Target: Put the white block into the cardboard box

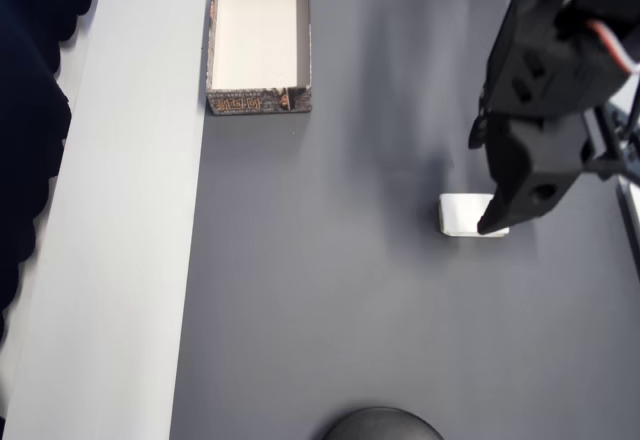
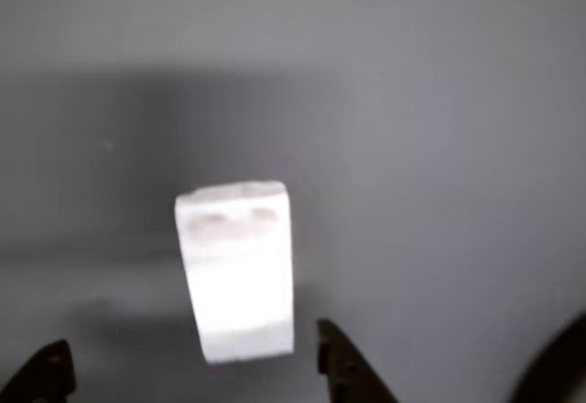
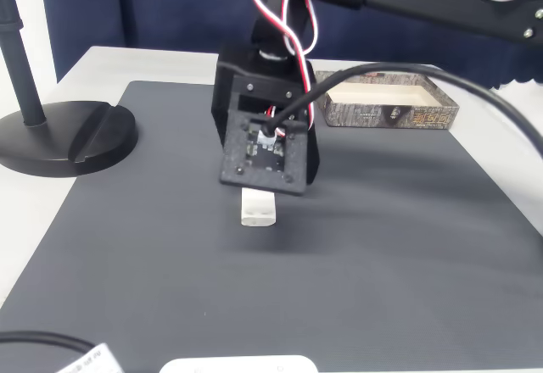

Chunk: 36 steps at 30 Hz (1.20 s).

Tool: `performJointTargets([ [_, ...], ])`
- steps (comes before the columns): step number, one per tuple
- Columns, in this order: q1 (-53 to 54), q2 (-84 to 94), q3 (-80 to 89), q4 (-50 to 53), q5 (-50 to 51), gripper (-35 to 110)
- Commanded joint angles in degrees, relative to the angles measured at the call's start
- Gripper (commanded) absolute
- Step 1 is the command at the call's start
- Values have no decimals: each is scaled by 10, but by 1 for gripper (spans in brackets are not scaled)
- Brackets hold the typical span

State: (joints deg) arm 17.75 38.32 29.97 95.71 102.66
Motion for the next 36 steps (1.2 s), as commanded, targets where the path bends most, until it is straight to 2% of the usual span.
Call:
performJointTargets([
  [1,-11,-2,-47,-6,0,35],
  [36,-11,-66,-104,-14,-9,32],
])
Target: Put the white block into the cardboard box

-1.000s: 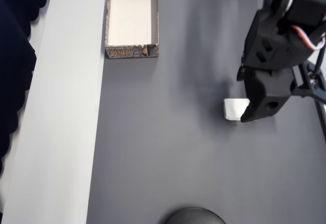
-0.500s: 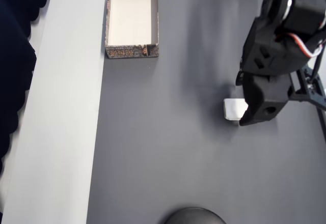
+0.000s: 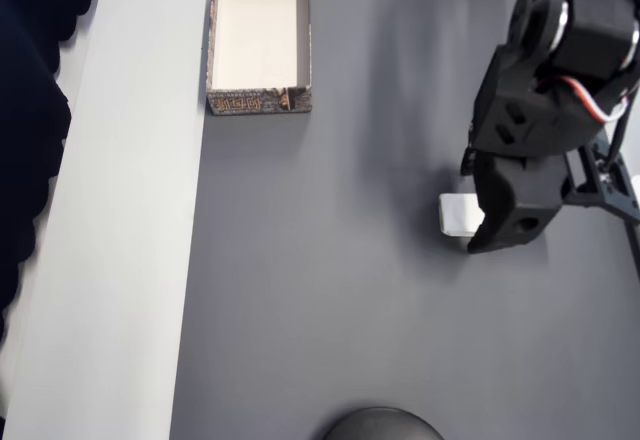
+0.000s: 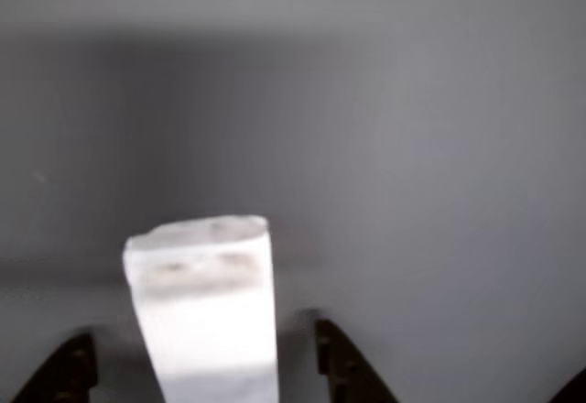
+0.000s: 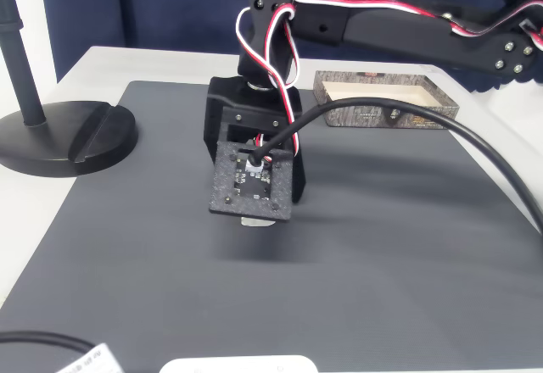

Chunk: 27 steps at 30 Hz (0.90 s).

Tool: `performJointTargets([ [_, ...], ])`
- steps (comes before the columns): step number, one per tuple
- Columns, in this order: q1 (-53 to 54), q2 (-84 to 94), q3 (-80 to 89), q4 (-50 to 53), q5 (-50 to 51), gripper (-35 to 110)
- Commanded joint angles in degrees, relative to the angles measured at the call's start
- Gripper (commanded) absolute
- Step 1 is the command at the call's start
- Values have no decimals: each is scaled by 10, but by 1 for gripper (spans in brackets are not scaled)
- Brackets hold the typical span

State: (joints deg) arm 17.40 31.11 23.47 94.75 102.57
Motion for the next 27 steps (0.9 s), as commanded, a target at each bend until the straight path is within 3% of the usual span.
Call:
performJointTargets([
  [1,-9,6,-39,-4,-9,32],
  [27,-4,4,-37,-3,-8,28],
])
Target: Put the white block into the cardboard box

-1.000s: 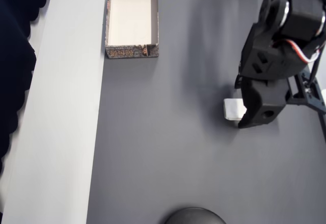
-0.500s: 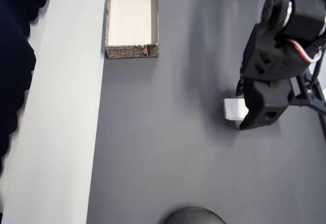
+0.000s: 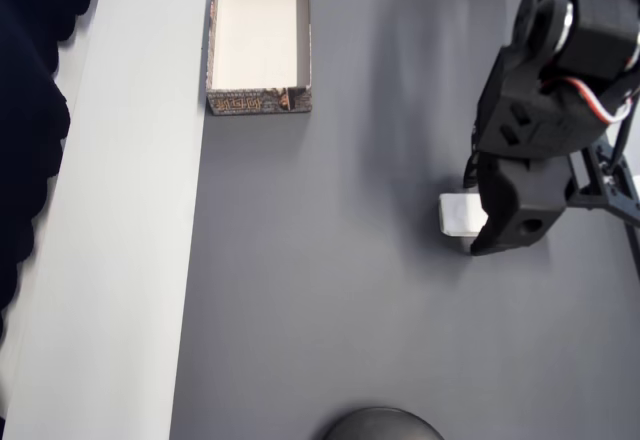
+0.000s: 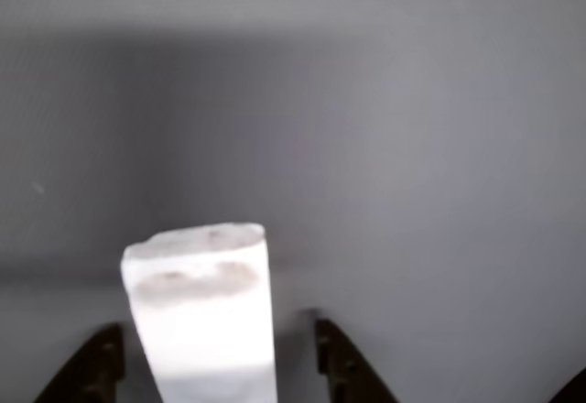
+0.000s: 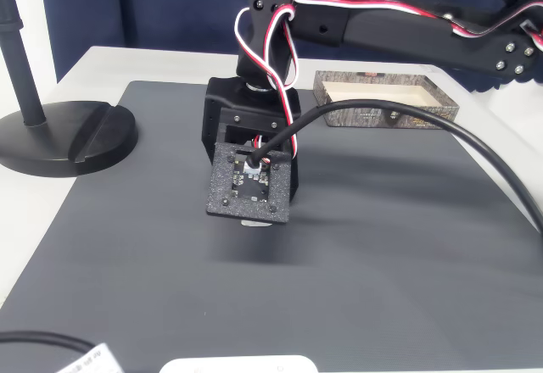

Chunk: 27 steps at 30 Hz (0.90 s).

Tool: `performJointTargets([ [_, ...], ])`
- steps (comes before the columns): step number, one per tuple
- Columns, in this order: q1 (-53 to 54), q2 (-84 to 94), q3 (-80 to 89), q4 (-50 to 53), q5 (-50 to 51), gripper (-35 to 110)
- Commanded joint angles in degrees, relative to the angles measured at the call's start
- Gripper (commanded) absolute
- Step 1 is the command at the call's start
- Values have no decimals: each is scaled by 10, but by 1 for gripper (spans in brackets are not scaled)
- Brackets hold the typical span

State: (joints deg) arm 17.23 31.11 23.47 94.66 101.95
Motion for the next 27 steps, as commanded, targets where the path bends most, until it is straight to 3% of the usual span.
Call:
performJointTargets([
  [1,-3,4,-37,-2,-2,28],
  [27,-5,-1,-35,-1,-1,17],
])
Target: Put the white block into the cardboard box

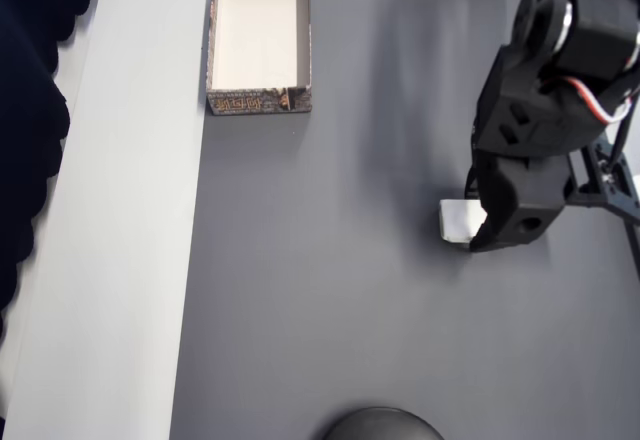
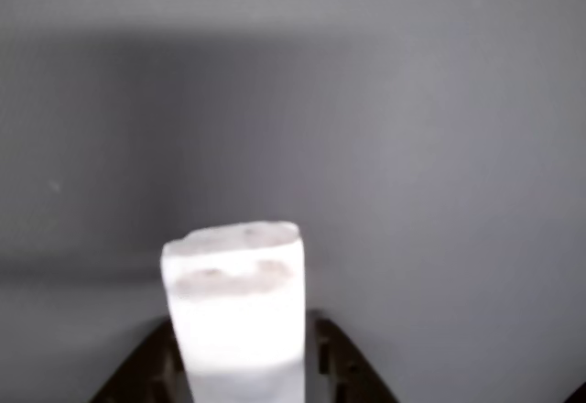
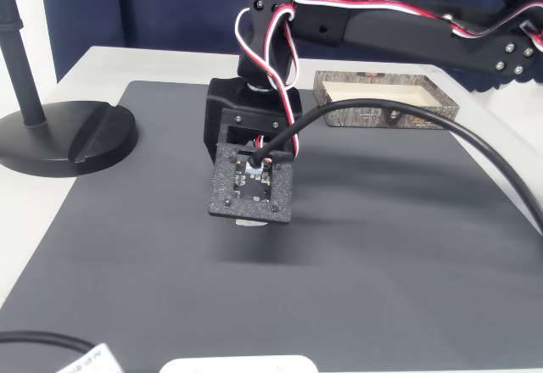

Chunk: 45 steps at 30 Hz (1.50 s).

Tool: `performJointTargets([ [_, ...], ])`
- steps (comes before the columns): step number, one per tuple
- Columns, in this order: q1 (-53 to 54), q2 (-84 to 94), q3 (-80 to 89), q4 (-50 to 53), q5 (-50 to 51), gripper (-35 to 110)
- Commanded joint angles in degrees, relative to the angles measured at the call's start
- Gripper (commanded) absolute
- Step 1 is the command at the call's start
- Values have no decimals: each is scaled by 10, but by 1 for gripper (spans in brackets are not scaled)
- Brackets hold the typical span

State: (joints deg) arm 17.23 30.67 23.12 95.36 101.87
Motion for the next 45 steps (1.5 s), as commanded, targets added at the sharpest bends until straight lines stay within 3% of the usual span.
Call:
performJointTargets([
  [1,-5,3,-32,-8,0,16],
  [10,-7,1,-30,-5,-6,2],
  [22,-8,24,-21,-4,-18,0],
  [31,17,153,67,-2,-52,0],
  [45,38,310,202,19,-175,0],
])
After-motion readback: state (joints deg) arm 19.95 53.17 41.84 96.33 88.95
